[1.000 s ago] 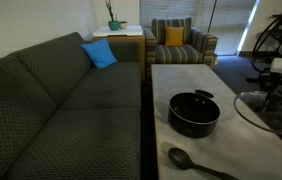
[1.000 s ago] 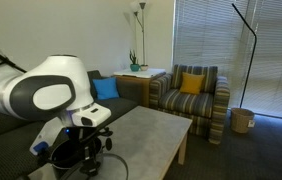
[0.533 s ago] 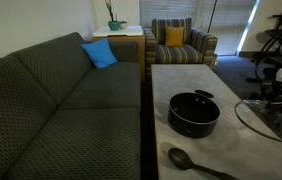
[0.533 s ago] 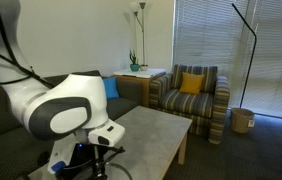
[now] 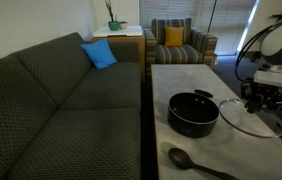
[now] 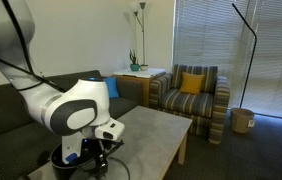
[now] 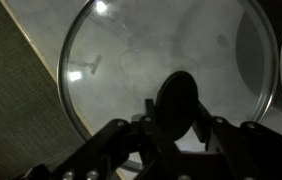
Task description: Put the lid on the table
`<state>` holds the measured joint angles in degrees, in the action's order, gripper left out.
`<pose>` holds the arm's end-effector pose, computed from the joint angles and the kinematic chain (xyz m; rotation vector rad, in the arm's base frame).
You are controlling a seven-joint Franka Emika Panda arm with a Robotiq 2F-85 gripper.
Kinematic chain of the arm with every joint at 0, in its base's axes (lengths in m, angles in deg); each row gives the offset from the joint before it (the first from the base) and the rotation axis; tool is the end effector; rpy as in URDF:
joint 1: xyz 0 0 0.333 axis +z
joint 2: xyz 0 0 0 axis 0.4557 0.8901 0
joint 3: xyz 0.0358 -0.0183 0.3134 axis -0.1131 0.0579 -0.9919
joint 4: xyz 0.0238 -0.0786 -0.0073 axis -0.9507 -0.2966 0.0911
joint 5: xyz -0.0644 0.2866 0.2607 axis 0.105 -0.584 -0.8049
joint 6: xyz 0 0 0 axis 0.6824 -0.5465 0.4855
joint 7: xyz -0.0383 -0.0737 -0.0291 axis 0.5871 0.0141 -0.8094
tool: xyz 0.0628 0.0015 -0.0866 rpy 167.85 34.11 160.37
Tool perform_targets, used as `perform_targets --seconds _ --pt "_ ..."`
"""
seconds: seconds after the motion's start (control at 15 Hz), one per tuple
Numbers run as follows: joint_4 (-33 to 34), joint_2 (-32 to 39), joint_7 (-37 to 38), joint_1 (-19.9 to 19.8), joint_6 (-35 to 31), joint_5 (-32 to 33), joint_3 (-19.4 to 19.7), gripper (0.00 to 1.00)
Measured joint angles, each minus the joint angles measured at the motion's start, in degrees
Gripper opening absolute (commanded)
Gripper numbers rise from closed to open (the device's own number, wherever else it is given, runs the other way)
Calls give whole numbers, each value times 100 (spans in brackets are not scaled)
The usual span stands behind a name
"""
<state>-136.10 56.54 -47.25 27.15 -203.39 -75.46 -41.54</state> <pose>0.6212 -0.0531 -0.0359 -2.9582 1.0335 0.0061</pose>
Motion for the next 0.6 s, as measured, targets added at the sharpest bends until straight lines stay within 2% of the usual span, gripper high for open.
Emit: perform_targets --seconds 0.33,0.6 --pt "928 587 48 161 772 8 143 14" --pt "1488 951 105 166 1020 8 218 14"
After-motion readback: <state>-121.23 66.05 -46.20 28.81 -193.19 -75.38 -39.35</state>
